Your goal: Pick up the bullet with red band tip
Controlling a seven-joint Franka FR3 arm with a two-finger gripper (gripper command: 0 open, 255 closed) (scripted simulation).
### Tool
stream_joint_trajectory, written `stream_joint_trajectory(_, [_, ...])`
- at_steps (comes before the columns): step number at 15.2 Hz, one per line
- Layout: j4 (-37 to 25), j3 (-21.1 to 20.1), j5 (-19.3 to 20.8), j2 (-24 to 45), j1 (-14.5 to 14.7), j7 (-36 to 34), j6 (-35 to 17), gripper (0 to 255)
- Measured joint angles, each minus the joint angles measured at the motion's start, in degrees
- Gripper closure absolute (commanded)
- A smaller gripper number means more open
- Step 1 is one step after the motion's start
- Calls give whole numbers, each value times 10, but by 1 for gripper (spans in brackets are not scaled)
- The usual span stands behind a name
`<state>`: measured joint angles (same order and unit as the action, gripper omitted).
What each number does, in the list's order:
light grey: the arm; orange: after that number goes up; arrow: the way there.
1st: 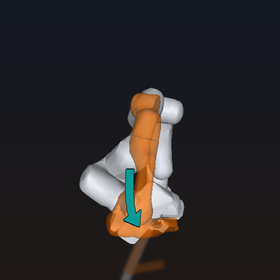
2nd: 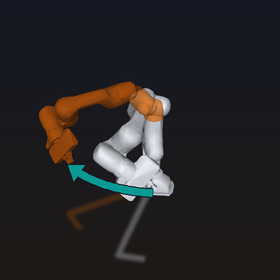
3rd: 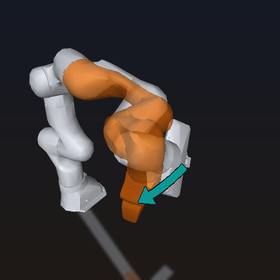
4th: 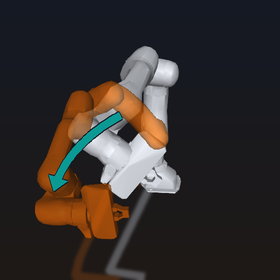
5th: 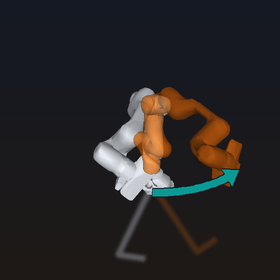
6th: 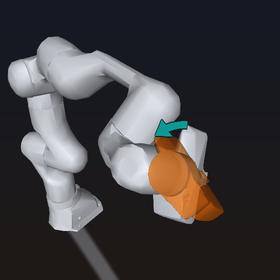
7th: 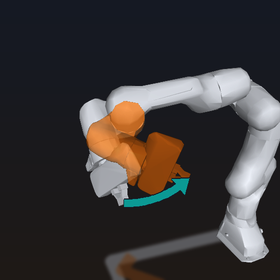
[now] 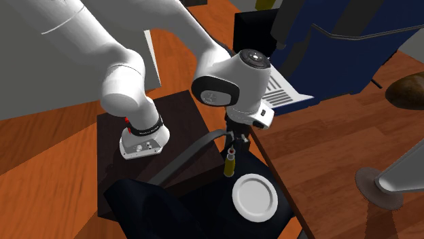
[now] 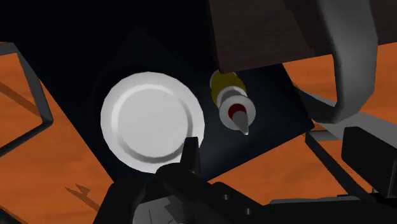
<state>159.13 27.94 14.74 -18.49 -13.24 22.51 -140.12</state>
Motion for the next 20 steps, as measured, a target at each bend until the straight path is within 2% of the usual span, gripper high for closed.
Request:
stream_joint_trajectory(9, [4,31,-40,110,20,41,-113,0])
stream_joint_trajectory(10, [6,31,-42,113,20,42,-118,255])
stream_joint_trajectory(20, [7,31,-44,116,21,43,-122,255])
